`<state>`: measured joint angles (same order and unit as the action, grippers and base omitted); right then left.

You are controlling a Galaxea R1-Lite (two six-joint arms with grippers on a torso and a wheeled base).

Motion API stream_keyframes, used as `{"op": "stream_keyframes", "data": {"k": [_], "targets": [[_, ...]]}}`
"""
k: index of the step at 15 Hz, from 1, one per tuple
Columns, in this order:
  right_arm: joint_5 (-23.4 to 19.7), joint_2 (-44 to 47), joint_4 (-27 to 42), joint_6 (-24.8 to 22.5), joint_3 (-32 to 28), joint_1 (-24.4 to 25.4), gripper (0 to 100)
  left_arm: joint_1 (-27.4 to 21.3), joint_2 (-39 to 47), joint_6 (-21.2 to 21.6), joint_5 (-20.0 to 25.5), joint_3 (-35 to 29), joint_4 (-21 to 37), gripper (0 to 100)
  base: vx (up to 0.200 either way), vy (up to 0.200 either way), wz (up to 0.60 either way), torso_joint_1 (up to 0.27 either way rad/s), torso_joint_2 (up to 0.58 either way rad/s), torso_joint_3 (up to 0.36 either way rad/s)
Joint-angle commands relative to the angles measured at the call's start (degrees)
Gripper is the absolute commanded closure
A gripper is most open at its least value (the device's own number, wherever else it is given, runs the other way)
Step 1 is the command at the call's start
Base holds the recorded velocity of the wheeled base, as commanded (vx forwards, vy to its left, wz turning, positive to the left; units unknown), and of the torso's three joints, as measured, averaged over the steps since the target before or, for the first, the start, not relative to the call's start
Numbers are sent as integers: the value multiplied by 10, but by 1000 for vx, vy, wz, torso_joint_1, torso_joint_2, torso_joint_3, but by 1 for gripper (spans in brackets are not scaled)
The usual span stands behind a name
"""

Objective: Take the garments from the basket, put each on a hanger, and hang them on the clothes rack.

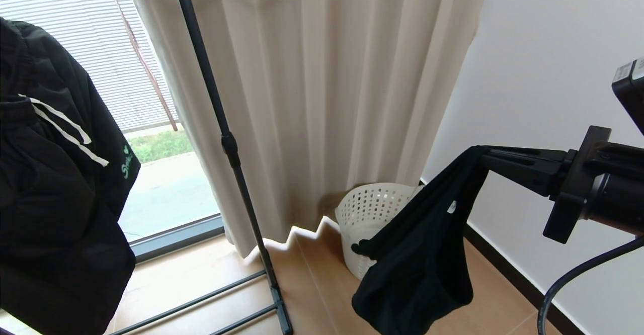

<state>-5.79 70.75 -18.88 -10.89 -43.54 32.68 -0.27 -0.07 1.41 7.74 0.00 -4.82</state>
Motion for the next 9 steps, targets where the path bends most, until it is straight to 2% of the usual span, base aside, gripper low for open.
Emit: {"op": "stream_keyframes", "data": {"k": [1,9], "targets": [[0,-6,-1,0,2,0,100,0,1,0,0,0,0,0,0,0,0,163,-496,-139],[0,-15,0,0,2,0,100,0,1,1,1,0,0,0,0,0,0,196,-513,-130]]}}
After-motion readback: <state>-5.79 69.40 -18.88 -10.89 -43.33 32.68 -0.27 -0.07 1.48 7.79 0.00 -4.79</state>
